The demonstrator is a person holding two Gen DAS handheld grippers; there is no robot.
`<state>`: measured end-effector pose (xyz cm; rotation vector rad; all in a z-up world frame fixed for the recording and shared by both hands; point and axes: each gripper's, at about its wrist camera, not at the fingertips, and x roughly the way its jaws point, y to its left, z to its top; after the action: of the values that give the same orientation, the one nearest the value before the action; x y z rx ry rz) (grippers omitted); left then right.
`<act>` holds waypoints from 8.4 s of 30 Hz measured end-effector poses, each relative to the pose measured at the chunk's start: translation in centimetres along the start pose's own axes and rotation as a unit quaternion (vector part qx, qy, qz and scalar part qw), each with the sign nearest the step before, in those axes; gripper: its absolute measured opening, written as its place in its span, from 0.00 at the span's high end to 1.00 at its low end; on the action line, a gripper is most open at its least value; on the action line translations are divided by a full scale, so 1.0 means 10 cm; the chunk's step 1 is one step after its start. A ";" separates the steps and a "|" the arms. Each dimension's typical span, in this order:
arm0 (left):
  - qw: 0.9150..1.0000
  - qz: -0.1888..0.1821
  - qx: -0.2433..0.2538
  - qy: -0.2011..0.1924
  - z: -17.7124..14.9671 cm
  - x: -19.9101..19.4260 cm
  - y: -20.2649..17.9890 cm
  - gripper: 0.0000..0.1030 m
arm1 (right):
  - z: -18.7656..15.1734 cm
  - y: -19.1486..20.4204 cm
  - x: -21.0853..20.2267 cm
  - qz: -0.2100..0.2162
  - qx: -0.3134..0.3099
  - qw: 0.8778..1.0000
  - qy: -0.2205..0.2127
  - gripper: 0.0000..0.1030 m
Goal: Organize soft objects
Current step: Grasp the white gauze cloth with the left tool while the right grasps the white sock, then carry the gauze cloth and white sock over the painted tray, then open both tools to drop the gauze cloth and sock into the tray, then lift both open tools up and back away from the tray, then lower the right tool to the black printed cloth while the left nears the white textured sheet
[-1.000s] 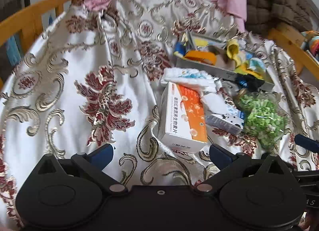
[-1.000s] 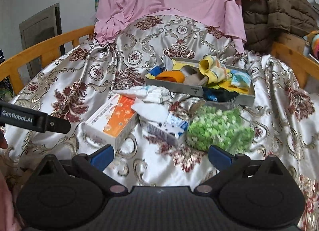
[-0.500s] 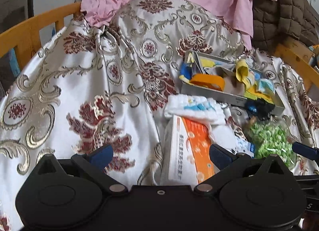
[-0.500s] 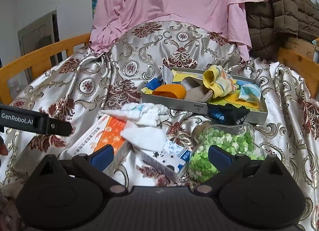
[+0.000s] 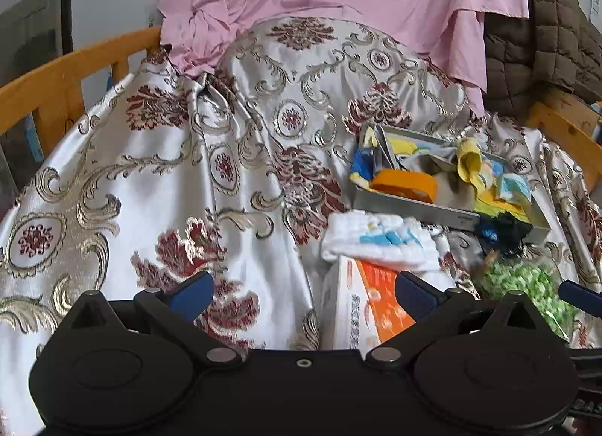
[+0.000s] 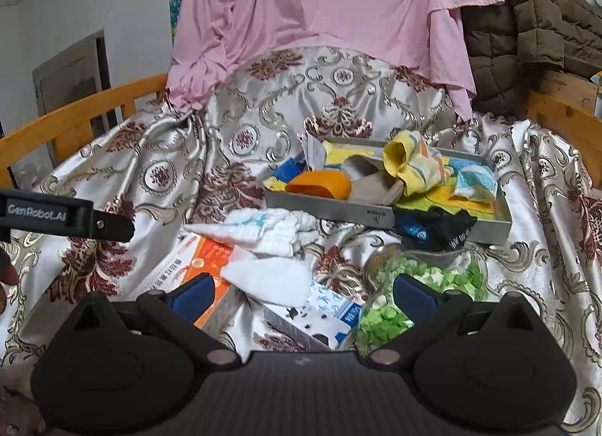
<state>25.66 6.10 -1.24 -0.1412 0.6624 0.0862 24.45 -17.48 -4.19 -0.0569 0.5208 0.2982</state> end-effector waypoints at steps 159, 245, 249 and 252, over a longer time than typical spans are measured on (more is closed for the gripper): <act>0.983 -0.157 -0.033 -0.089 1.21 1.27 -1.24 0.02 | 1.46 -1.67 0.88 -0.140 0.079 0.987 -0.026 0.06; 0.999 0.019 0.004 -0.043 -0.78 -1.05 -0.28 0.01 | -0.54 0.07 -1.16 -0.138 0.057 0.989 -0.011 0.00; 0.999 0.011 -0.021 -0.043 -0.71 -1.03 -0.22 0.01 | -0.53 0.04 -1.09 -0.124 0.061 0.990 -0.023 0.00; 0.999 0.005 -0.016 -0.046 -0.65 -1.00 -0.22 0.01 | -0.54 0.03 -1.03 -0.116 0.056 0.991 -0.029 0.00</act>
<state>14.20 2.54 0.12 -0.1644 0.5700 0.1134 13.28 -20.59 -3.72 0.0011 0.4669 0.0418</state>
